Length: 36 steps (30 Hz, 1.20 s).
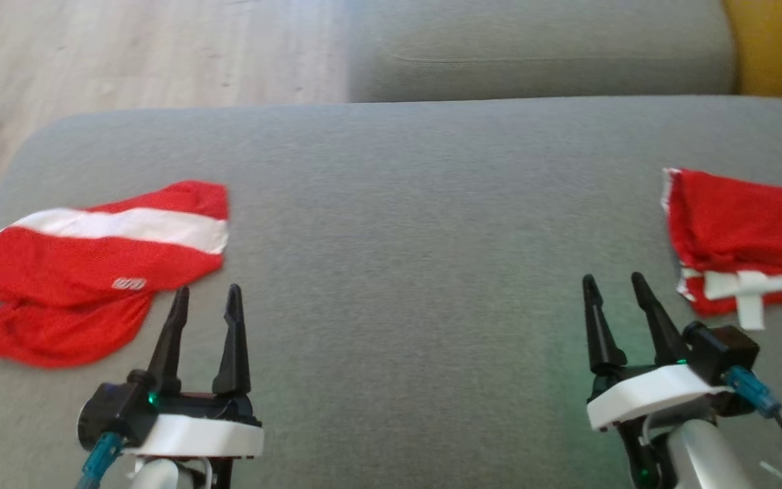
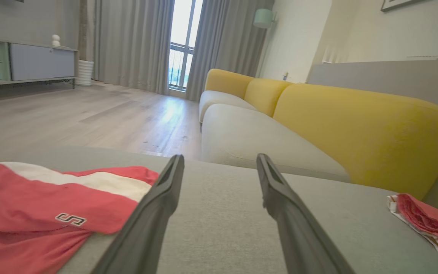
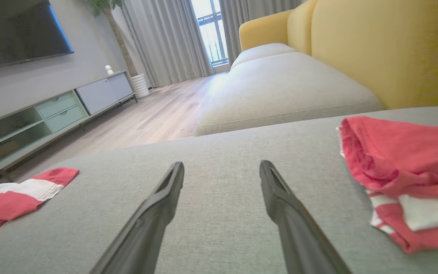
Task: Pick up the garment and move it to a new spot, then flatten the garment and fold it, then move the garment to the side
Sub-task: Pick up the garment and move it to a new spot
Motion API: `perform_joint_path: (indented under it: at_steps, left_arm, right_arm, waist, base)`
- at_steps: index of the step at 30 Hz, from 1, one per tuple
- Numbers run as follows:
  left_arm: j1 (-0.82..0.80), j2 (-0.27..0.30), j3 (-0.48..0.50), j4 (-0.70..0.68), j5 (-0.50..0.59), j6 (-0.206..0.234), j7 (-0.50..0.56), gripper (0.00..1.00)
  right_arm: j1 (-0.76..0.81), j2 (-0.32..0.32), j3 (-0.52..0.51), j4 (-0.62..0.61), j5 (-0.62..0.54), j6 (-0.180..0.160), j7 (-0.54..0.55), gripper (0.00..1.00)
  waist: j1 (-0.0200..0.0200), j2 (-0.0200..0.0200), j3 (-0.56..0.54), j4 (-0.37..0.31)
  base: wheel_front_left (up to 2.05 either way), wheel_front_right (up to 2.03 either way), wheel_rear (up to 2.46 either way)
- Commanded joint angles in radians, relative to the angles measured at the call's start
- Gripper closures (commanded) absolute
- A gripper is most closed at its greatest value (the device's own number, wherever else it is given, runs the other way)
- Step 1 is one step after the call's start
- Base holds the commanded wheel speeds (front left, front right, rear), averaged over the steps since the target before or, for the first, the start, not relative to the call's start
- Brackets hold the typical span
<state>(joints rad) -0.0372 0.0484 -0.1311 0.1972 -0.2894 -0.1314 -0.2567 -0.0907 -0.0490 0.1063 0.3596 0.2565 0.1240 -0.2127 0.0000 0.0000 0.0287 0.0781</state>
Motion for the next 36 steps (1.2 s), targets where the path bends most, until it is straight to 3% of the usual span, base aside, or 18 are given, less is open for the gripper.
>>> perform_joint_path:
  at_steps: [1, 14, 24, 31, 36]
  left_arm:
    - [-0.042, 0.002, 0.04, -0.027, 0.006, 0.006, -0.005, 0.0]
    - [-0.006, 0.002, 0.084, -0.025, 0.022, 0.006, -0.005, 0.0]
    - [-0.004, 0.002, 0.093, -0.027, 0.028, 0.004, -0.005, 0.0]
    - [-0.032, 0.005, 0.14, -0.012, 0.043, 0.005, -0.005, 0.0]
    - [-0.139, 0.067, 0.155, 0.071, 0.062, 0.004, 0.006, 0.0]
  right_arm:
    - [-0.036, -0.001, 0.035, -0.037, 0.008, 0.007, -0.013, 0.0]
    - [-0.039, -0.001, 0.145, -0.005, 0.067, 0.007, -0.023, 0.0]
    - [-0.039, -0.001, 0.159, 0.006, 0.08, 0.007, -0.033, 0.0]
    - [-0.061, -0.001, 0.163, -0.007, 0.064, 0.007, -0.026, 0.0]
    - [-0.087, -0.001, 0.122, -0.039, 0.019, 0.007, -0.001, 0.0]
  waist:
    - [0.0, 0.0, -0.004, 0.043]
    - [0.0, 0.0, -0.042, 0.195]
    - [0.0, 0.0, -0.037, 0.217]
    - [0.0, 0.0, 0.012, 0.196]
    - [0.0, 0.0, 0.095, 0.174]
  base:
    - [0.0, 0.0, 0.0]
    - [0.0, 0.0, 0.0]
    - [0.0, 0.0, 0.0]
    - [0.0, 0.0, 0.0]
    - [0.0, 0.0, 0.0]
